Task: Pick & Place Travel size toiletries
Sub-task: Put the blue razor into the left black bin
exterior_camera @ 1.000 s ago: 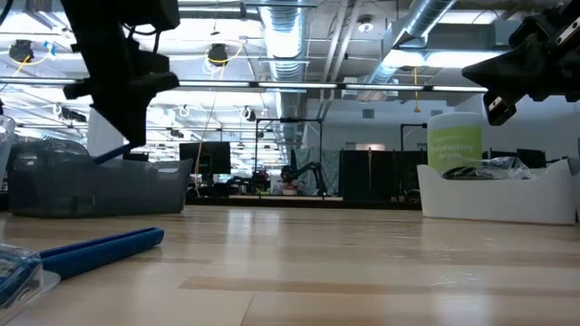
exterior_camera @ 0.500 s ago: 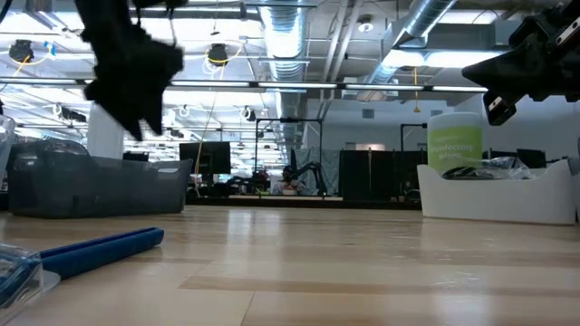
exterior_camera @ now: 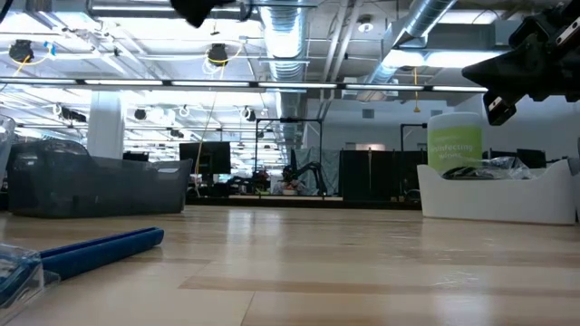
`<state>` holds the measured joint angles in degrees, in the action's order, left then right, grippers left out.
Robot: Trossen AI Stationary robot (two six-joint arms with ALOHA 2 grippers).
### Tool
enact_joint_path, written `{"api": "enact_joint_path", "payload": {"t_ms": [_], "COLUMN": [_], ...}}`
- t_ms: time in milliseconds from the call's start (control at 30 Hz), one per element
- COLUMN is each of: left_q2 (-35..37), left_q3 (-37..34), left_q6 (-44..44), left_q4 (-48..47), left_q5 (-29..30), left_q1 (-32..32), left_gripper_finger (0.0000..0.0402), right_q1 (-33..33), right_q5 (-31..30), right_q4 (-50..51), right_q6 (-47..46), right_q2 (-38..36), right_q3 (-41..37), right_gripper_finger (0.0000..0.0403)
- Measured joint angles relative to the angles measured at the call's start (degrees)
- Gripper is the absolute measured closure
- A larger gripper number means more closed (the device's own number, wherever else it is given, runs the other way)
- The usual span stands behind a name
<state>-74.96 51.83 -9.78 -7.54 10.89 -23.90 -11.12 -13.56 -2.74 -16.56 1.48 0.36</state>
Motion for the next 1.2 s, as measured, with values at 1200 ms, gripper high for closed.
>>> {"api": "enact_joint_path", "payload": {"t_ms": [1200], "left_q2": [-36.31], "left_q3": [-0.04], "left_q6": [37.99], "left_q4": [24.65], "left_q5": [-35.76], "left_q1": [-4.22], "left_gripper_finger": [0.0124], "right_q1": [0.02], "right_q5": [0.0], "right_q4": [0.0], "right_q6": [0.0], "right_q2": [0.0], "right_q3": [0.0], "right_gripper_finger": [0.0403]}}
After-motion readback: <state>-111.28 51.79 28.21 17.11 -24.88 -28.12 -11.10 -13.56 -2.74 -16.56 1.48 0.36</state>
